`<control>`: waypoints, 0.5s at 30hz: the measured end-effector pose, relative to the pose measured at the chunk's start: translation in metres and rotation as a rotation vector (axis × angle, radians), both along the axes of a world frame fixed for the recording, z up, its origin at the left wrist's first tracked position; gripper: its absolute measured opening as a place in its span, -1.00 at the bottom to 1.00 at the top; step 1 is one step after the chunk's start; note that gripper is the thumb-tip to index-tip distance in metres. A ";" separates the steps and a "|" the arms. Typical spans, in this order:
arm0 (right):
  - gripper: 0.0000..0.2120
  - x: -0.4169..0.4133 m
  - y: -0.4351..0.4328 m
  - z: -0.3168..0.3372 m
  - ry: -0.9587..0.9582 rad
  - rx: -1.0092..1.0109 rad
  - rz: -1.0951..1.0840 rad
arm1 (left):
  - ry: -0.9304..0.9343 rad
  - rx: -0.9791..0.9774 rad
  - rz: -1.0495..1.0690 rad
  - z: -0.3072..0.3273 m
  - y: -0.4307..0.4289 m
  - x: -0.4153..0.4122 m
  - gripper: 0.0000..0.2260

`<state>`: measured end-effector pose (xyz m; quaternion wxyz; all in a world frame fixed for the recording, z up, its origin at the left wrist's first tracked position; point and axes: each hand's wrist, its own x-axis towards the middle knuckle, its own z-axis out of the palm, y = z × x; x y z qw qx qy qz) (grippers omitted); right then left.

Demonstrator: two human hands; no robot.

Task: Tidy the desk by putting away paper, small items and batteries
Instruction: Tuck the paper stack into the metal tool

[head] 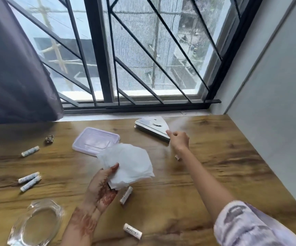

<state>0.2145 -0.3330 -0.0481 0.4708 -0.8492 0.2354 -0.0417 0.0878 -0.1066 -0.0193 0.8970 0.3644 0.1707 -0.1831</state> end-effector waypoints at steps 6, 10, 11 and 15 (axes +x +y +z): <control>-0.71 0.024 0.010 -0.004 0.111 0.059 -0.097 | 0.028 0.003 0.005 -0.007 0.008 0.019 -0.68; -0.77 0.026 0.012 -0.008 0.104 0.098 -0.153 | 0.082 0.042 -0.028 -0.015 0.013 0.026 -0.80; -0.78 0.023 0.013 -0.008 0.098 0.110 -0.170 | 0.105 0.049 -0.028 -0.014 0.014 0.026 -0.81; -0.74 0.012 0.017 -0.013 0.015 0.112 -0.187 | 0.140 0.050 -0.034 -0.018 0.015 0.028 -0.76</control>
